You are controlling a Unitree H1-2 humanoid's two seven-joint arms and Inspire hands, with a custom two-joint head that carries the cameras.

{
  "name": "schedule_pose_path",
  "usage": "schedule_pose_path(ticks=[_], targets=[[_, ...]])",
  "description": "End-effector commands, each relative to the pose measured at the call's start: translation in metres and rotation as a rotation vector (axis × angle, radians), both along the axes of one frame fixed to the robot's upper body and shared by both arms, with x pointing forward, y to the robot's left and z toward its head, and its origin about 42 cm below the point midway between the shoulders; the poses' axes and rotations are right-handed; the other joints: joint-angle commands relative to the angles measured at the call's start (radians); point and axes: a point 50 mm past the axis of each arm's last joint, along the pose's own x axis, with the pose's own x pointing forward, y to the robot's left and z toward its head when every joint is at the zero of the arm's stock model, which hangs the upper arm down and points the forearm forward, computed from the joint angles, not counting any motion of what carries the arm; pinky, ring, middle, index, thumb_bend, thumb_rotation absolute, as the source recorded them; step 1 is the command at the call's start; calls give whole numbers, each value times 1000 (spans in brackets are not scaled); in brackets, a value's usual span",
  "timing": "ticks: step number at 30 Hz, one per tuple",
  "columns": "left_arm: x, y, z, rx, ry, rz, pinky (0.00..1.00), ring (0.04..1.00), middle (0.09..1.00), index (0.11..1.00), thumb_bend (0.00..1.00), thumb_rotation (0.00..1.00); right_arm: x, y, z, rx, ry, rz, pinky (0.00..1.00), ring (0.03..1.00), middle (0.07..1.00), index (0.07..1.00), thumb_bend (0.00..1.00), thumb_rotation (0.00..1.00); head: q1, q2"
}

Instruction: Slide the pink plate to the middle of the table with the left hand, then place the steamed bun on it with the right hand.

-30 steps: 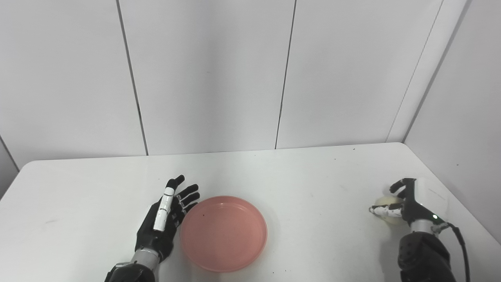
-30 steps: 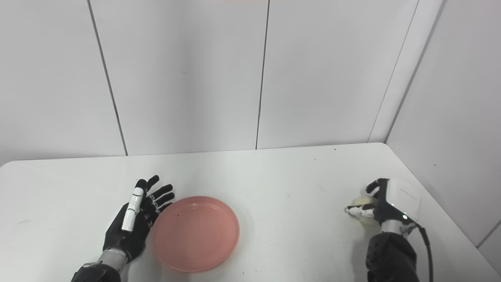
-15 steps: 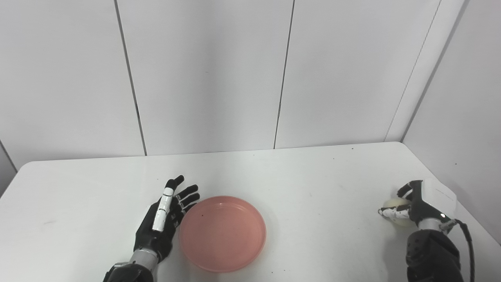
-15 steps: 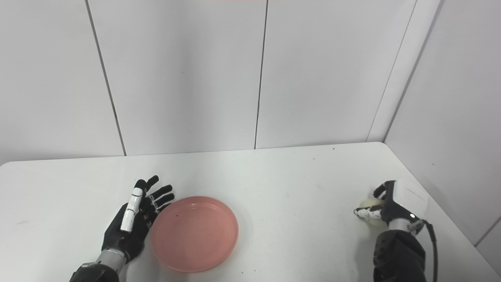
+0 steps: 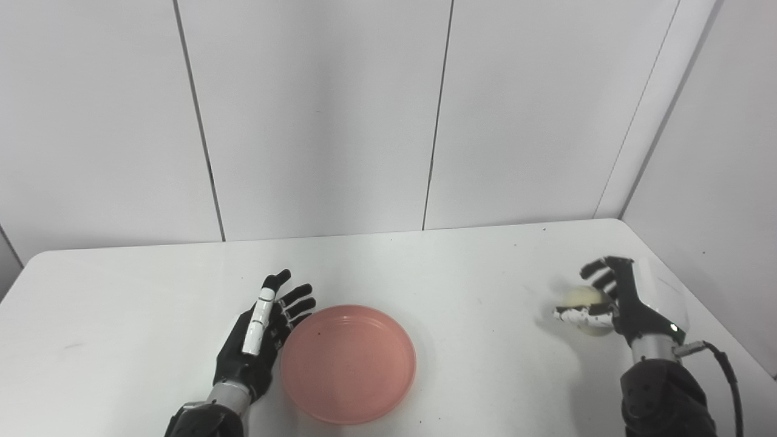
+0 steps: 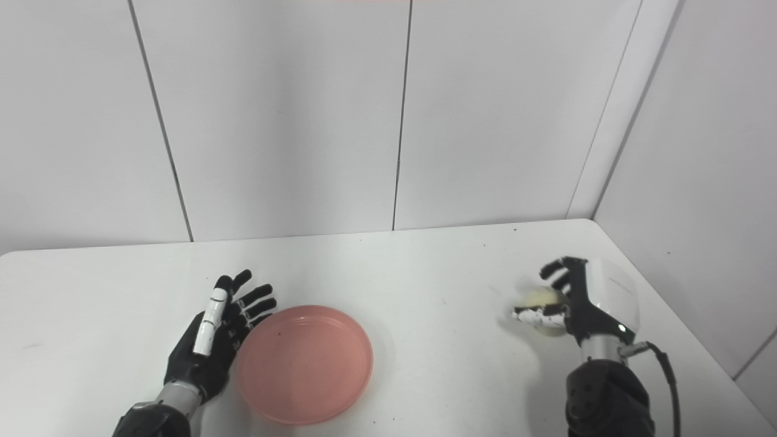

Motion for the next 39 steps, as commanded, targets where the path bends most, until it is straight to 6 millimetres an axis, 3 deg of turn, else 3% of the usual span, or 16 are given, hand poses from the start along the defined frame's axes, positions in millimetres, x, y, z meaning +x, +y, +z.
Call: schedule_pose_path(ticks=[1,7,11,16,19,23,29,39], targets=[[0,-6,-3,10,26,-3,779,797,809,913,643,857,1,6,28,-67,-103,53,239,316,454,511,529,0,9,2],[0,-16,-4,15,20,-10,780,812,824,918,654,859,9,26,46,-55,-185,193,286,358,468,501,528,0,64,5],[0,-22,-6,26,10,3,795,830,831,913,645,859,15,44,51,-44,-221,273,239,314,474,502,528,0,96,6],[-1,-33,-7,40,-34,35,787,847,843,910,615,860,20,69,53,47,-270,484,254,340,476,497,528,0,153,10],[-2,-38,-7,39,-44,46,782,843,843,911,623,850,18,83,54,88,-293,585,200,276,457,506,526,0,171,11],[-1,-46,-9,51,-46,41,780,829,831,902,617,857,17,113,47,148,-322,749,201,275,445,509,526,0,213,17],[0,-53,-11,53,-48,35,766,812,817,894,631,852,11,149,42,166,-284,877,285,352,441,510,525,0,242,23],[-1,-59,-11,50,-38,27,771,812,809,895,657,844,19,187,20,167,-205,1002,198,262,399,507,521,0,264,26]])
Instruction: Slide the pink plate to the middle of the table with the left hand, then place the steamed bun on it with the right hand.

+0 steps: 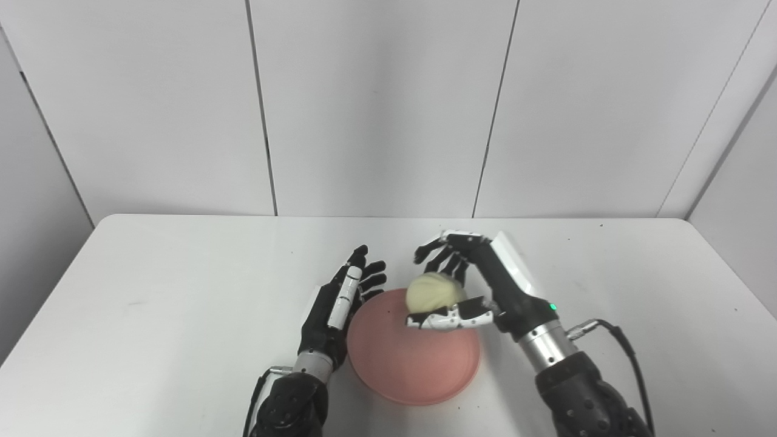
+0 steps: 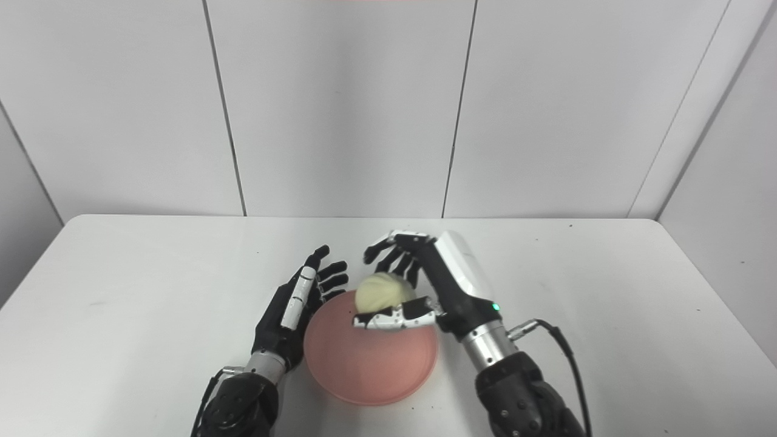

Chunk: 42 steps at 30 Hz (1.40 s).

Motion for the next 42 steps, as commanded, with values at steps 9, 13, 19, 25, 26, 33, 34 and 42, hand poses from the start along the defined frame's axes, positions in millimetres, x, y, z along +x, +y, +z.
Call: schedule_pose_path(ticks=[9,13,19,25,26,33,34,42], targets=[[-2,-4,-1,2,33,-21,768,820,810,900,639,863,3,5,-24,-56,-15,61,242,304,408,513,521,0,-5,5],[-2,-4,-3,0,40,-21,767,818,803,899,628,861,6,4,-39,-81,-5,46,242,297,406,512,522,0,-5,4],[-2,-6,-4,-2,50,-24,773,814,802,898,616,864,18,3,-61,-127,-37,-21,267,318,406,515,522,0,-3,4],[-2,-7,-6,3,50,-28,770,810,793,893,627,866,23,2,-66,-148,-61,-44,245,306,398,512,521,0,-2,3],[-2,-7,-6,5,50,-29,765,809,792,892,628,867,23,2,-66,-155,-69,-45,246,308,398,513,521,0,-3,3],[-1,-7,-7,13,50,-29,764,812,795,889,634,873,23,2,-67,-198,-94,-54,240,307,407,516,522,0,-6,2],[-1,-7,-7,13,51,-28,763,811,795,889,636,873,22,2,-67,-197,-91,-59,240,308,409,517,522,0,-7,2],[-1,-6,-6,14,51,-36,735,795,792,892,630,877,19,0,-69,-194,-98,-56,386,465,478,499,530,6,-10,3]])
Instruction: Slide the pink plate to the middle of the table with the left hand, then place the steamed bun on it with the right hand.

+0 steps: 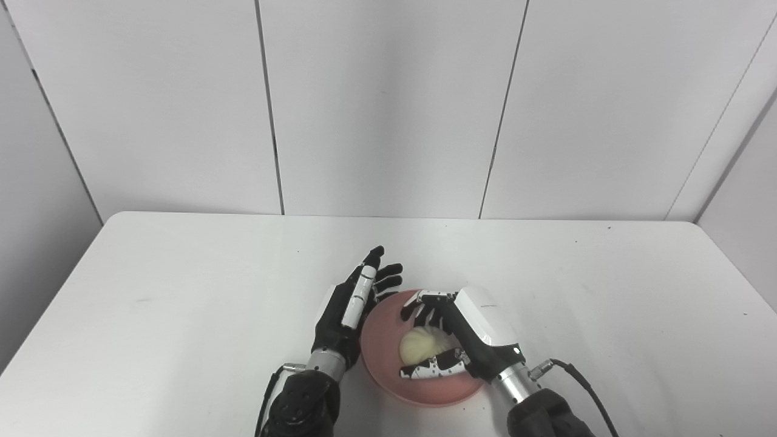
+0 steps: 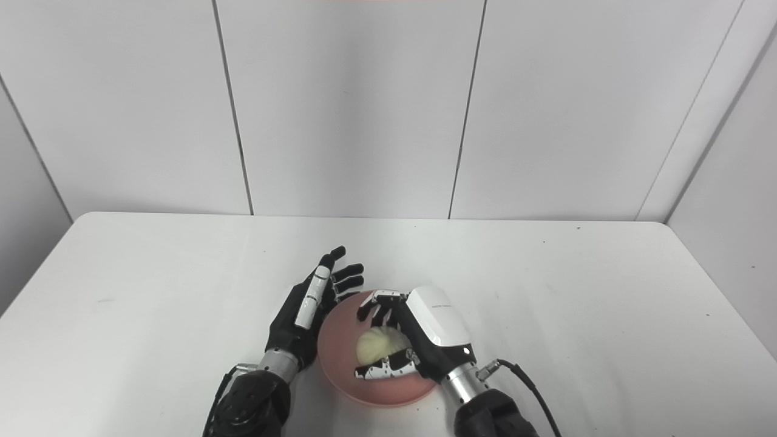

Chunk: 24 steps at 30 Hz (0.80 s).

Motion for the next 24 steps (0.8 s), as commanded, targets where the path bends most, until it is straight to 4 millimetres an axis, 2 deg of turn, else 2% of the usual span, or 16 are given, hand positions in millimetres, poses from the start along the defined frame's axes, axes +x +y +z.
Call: schedule_pose_path(ticks=[1,4,9,17,24], targets=[[-2,-1,-7,9,42,-18,738,797,795,893,635,879,2,2,19,22,-98,41,417,494,532,495,527,76,1,2],[-2,-1,-7,16,38,-21,735,797,801,894,640,886,1,1,20,18,-94,40,477,548,605,493,524,144,1,3],[-2,0,-8,23,37,-21,739,803,805,891,645,892,0,-1,19,18,-91,51,556,611,652,493,523,156,-1,2],[-2,1,-8,14,47,-8,756,804,799,882,651,869,-7,-9,18,13,-89,49,539,638,712,495,523,156,-1,3],[-3,4,-8,12,51,-12,766,806,811,888,643,873,-22,-14,35,99,-120,-15,549,663,725,495,524,151,-17,4]])
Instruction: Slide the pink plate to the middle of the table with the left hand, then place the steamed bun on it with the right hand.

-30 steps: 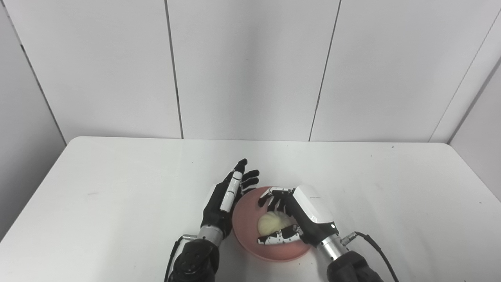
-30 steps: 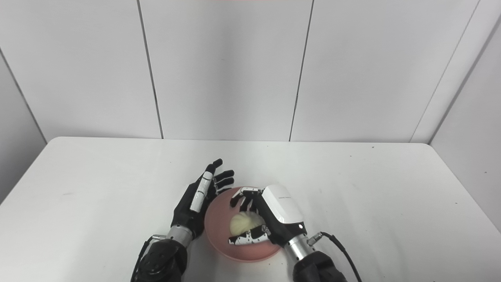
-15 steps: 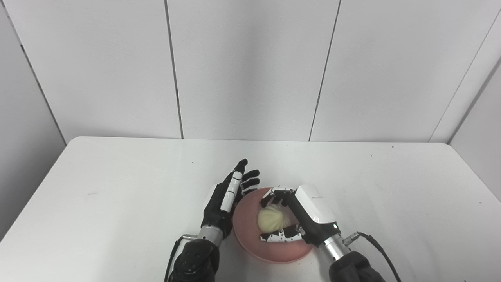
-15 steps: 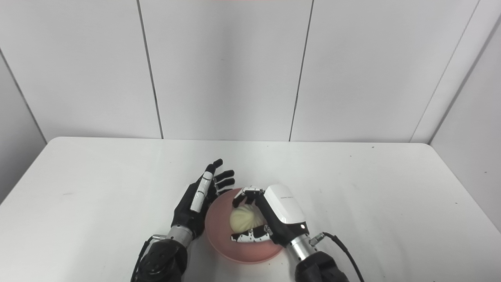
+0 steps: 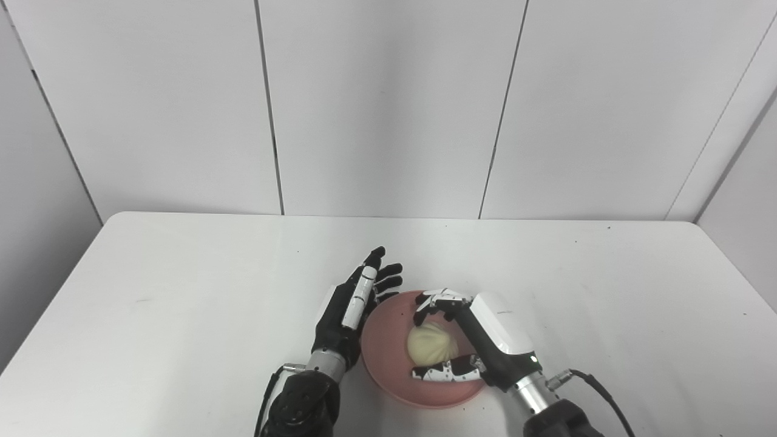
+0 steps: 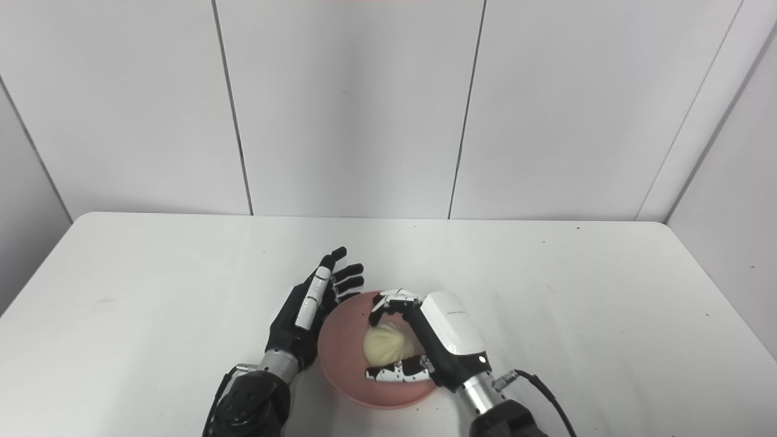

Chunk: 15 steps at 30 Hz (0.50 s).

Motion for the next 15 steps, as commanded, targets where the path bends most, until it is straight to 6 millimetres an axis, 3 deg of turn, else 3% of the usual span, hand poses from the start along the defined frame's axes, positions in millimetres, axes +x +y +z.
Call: schedule_pose_path(ticks=[1,9,15], targets=[[-2,3,-7,7,50,-9,772,809,814,890,636,876,-2,-3,23,49,-62,-12,551,667,728,494,523,150,-3,0],[2,10,-1,0,25,12,777,817,818,898,602,896,-8,-23,47,181,-104,-76,641,720,732,495,517,153,-4,-6],[3,10,-1,8,17,6,776,812,811,894,606,896,-5,-38,52,324,-182,-100,625,721,729,496,514,157,-3,-7]])
